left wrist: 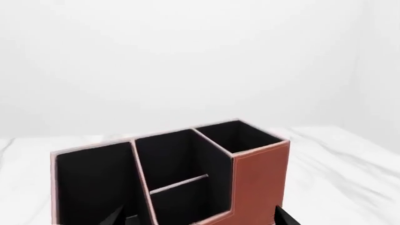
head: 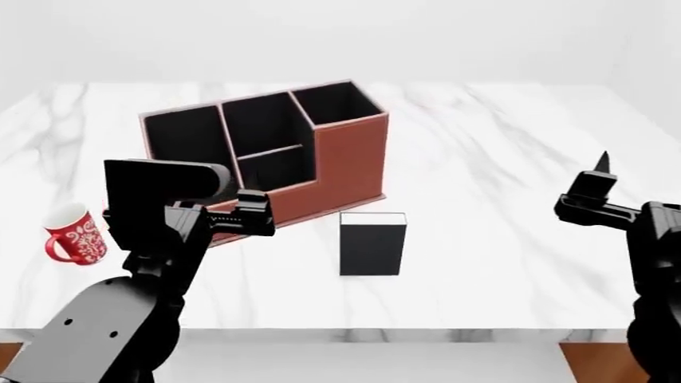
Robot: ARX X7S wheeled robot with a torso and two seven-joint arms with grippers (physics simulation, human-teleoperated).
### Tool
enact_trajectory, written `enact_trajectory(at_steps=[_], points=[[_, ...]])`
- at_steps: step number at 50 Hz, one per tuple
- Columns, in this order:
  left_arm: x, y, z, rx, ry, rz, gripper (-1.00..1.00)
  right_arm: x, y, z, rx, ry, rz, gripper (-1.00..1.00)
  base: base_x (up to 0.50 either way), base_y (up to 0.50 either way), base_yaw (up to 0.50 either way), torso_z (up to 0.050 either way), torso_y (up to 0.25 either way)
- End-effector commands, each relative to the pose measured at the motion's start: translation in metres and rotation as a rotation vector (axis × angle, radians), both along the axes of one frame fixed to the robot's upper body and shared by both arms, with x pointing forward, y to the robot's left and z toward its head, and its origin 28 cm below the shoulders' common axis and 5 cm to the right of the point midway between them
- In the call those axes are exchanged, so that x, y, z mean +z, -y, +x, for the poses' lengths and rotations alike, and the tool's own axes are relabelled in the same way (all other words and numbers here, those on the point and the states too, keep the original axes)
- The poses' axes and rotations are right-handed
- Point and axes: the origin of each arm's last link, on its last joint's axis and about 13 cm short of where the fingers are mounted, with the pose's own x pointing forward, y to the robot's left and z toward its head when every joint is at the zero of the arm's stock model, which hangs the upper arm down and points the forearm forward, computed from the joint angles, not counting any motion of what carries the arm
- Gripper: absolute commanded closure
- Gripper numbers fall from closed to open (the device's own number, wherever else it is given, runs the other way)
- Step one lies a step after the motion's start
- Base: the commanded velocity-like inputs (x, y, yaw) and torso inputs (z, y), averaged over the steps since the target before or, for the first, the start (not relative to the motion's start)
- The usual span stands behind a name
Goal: Pick up the book and place it in the back compartment of the caddy.
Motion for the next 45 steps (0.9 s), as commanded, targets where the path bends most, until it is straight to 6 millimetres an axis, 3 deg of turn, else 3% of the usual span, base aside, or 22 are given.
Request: enact_trajectory(at_steps=[1, 22, 37, 45], points=[[0.0011, -0.0009, 0.0003, -0.001, 0.006, -0.002, -1.00, -0.0005, 0.0057, 0.0009, 0.001, -0.007, 0.007, -1.00, 0.50, 0.00, 0.00, 0.000, 0.000], [-0.0007, -0.0004, 0.0011, -0.010, -0.004, -0.004, -1.00, -0.0061, 0.0064, 0.0048, -0.033, -0.021, 0.019, -1.00, 0.50, 0.00, 0.00, 0.000, 0.001], [0.0028, -0.0006, 0.0015, -0.006, -0.003, 0.000, -1.00, -0.0069, 0.0058, 0.0029, 0.023, -0.018, 0.015, -1.00, 0.01, 0.00, 0.00, 0.000, 0.001], [0.0022, 0.0005, 0.0019, -0.009, -0.005, 0.001, -1.00, -0.0092, 0.0058, 0.0048, 0.010, -0.041, 0.015, -1.00, 0.50, 0.00, 0.00, 0.000, 0.000]])
